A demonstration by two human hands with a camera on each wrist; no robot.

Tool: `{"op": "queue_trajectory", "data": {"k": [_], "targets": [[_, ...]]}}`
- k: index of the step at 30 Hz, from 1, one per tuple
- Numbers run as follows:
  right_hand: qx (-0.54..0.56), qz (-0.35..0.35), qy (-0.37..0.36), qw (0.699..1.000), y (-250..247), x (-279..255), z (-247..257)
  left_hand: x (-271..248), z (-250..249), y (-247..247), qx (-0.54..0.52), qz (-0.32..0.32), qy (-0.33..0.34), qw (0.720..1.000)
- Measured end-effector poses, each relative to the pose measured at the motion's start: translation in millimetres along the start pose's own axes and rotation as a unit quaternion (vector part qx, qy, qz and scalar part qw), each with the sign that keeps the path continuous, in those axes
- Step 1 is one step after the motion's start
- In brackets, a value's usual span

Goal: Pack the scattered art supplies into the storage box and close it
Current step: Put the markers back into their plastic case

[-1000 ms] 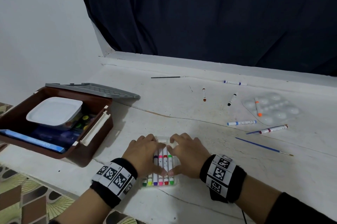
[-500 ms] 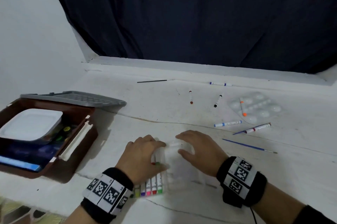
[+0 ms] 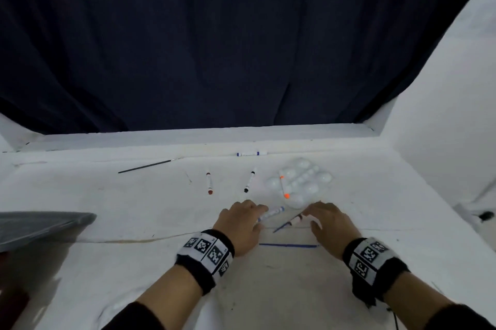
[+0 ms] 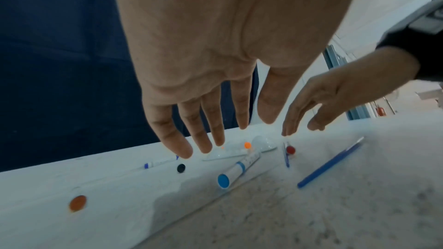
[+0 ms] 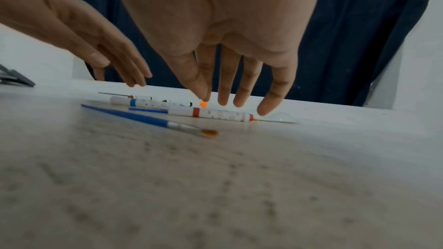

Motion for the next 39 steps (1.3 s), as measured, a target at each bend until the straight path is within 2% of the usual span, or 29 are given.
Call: {"op": "queue_trajectory", "data": {"k": [5,10,13,17,21,25,30,32,35,39], "targets": [[-0.077,0.048,-0.008,0.996,-3.9,9.6,-5.1,34.3,-9.0,2.0,0.088,0.090,-0.039,0.991],[-0.130,0.061,-0.013,0.990,-7.6,20.1,3.0,36.5,2.7,-2.2,0.022,0.098,-0.056,0.993],[-0.143,0.066,-0.012,0.987,-7.4,25.3,7.3,29.2,6.9,-0.7,0.016,0.088,-0.068,0.994],[-0.136,0.030,-0.042,0.989,-9.0,26.6,17.8,8.4,15.9,-9.6,-0.020,0.035,-0.077,0.996],[-0.018,-0.049,-0.133,0.990,-19.9,16.4,53.5,-30.1,30.2,-30.6,-0.100,-0.078,-0.048,0.991],[0.117,-0.110,-0.196,0.967,-28.2,-4.2,96.8,-85.2,43.8,-51.4,-0.211,-0.196,0.013,0.958],[0.262,-0.107,-0.228,0.932,-20.3,-28.8,145.3,-153.3,61.7,-61.8,-0.371,-0.252,0.049,0.892],[0.327,-0.084,-0.225,0.914,-11.4,-39.0,160.8,-175.3,66.5,-57.7,-0.427,-0.262,0.053,0.864],[0.404,-0.037,-0.210,0.890,7.0,-55.8,181.8,-197.5,77.4,-36.3,-0.481,-0.261,0.033,0.836],[0.421,0.042,-0.183,0.887,39.3,-69.3,201.3,-211.4,89.0,6.0,-0.512,-0.222,-0.007,0.829]]}}
Point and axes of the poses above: each hand's wrist, its own x-axis towards the middle knuckle, its own y-axis out of the palm, z = x × y, the point moved 4 cm from there along x, towards the middle knuckle, and after that the axes turned 12 degrees about z, right-handed, at the moved point
